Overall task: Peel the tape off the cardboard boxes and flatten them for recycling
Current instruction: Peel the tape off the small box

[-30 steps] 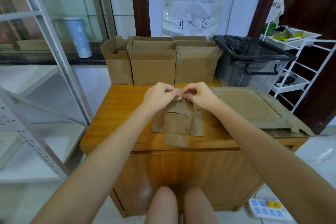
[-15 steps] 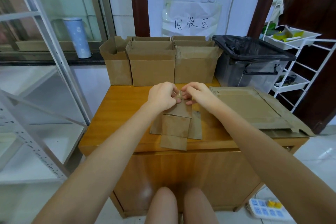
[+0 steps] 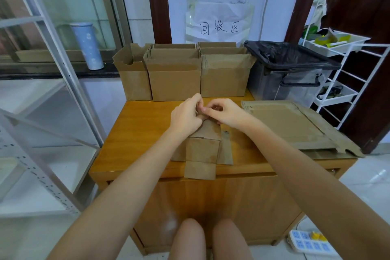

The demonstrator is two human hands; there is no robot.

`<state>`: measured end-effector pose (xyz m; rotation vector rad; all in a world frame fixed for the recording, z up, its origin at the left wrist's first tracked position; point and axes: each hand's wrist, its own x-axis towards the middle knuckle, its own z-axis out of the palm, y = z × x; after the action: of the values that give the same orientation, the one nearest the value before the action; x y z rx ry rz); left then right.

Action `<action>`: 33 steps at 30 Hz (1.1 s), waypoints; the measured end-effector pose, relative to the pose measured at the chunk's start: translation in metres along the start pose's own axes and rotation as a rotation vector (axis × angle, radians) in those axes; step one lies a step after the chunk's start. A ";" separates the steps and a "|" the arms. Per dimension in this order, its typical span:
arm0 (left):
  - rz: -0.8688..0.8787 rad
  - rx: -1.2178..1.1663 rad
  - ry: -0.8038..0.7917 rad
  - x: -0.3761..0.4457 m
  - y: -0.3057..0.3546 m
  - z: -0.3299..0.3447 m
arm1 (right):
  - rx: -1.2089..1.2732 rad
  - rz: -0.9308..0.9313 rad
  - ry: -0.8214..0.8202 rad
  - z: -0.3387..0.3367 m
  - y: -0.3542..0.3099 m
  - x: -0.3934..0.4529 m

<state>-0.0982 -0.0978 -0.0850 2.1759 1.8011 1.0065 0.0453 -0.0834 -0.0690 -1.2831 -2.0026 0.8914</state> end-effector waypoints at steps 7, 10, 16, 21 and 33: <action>-0.217 -0.473 -0.358 0.007 -0.007 -0.025 | -0.156 -0.095 0.001 0.004 -0.003 0.001; -0.247 -0.529 -0.522 0.007 -0.015 -0.044 | -0.287 -0.122 -0.023 0.008 -0.003 -0.001; -0.081 -0.203 -0.373 -0.010 -0.012 -0.033 | -0.489 -0.092 -0.101 0.011 -0.014 0.006; -0.101 -0.163 -0.317 -0.015 -0.004 -0.021 | -0.466 -0.044 0.007 0.010 -0.010 0.009; -0.040 0.134 -0.411 -0.012 0.008 -0.039 | -0.291 0.092 0.239 -0.012 0.005 0.001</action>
<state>-0.1145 -0.1229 -0.0564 2.2062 1.7439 0.3968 0.0567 -0.0786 -0.0652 -1.5714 -1.9428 0.4689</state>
